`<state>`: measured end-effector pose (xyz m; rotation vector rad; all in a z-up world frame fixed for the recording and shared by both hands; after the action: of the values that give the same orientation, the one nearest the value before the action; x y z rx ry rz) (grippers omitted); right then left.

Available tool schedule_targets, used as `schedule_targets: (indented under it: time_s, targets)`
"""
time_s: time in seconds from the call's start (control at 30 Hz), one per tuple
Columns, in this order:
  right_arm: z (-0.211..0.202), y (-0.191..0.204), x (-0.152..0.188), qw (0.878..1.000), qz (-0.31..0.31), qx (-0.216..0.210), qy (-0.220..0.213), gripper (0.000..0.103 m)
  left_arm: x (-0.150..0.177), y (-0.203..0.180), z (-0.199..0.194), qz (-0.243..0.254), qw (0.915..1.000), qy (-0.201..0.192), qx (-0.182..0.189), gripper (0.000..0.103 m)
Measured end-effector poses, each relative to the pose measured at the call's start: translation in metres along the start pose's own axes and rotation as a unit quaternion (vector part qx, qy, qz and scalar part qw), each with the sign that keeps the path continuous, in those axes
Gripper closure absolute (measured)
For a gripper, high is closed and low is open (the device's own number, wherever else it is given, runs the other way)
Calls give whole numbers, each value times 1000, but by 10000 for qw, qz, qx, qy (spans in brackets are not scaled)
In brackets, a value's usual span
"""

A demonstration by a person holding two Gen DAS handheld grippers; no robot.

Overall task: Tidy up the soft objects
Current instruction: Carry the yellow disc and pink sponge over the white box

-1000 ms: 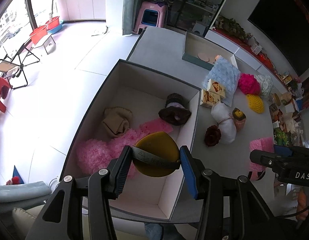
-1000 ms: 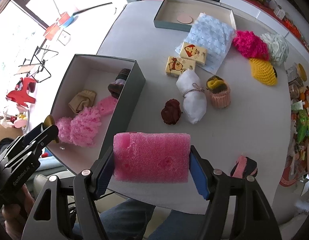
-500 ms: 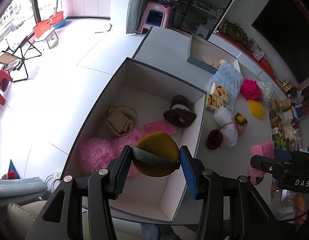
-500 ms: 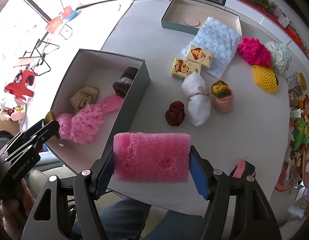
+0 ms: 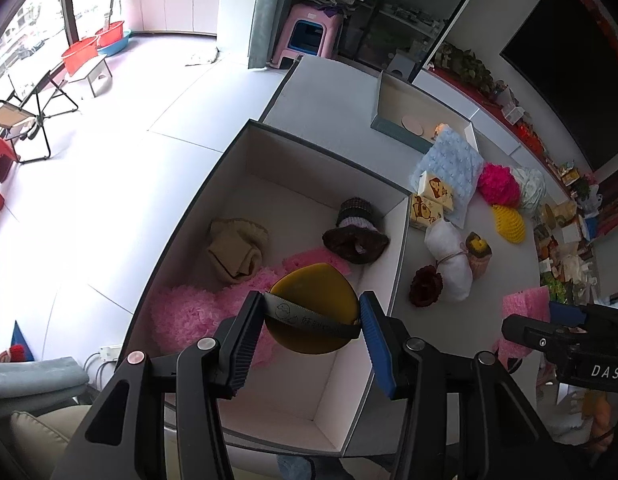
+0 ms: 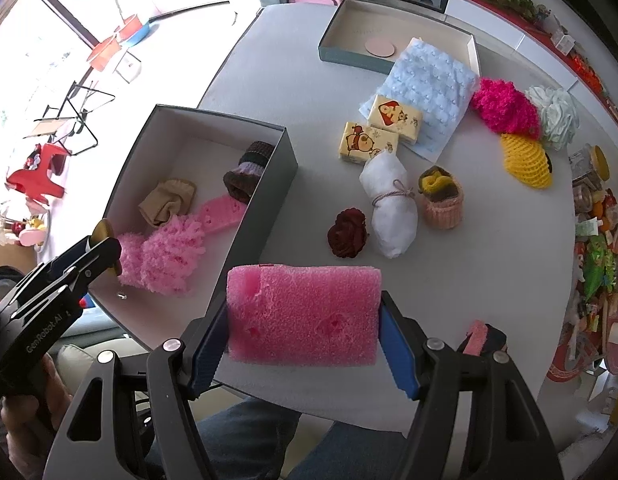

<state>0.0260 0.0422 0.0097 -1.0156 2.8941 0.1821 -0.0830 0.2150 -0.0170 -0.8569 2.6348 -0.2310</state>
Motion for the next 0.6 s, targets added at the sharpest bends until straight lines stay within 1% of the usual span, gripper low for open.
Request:
schedule_targets:
  time_s: [0.6]
  targets:
    - [8, 20, -15, 9993, -314, 111, 175, 30, -2, 22, 8, -398, 9992, 44, 32, 52]
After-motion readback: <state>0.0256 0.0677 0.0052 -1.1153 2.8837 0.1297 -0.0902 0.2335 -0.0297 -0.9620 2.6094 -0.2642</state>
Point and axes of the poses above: each gripper's, at about its wrist camera, not at the fingertips, and z roughly the way its jaws point, y to its left, x to its underside, the point moved 2 cm from there along z, roughly the way its jaws point, and after that the axes turned 8 degrees about y, right-handed, at the moved point
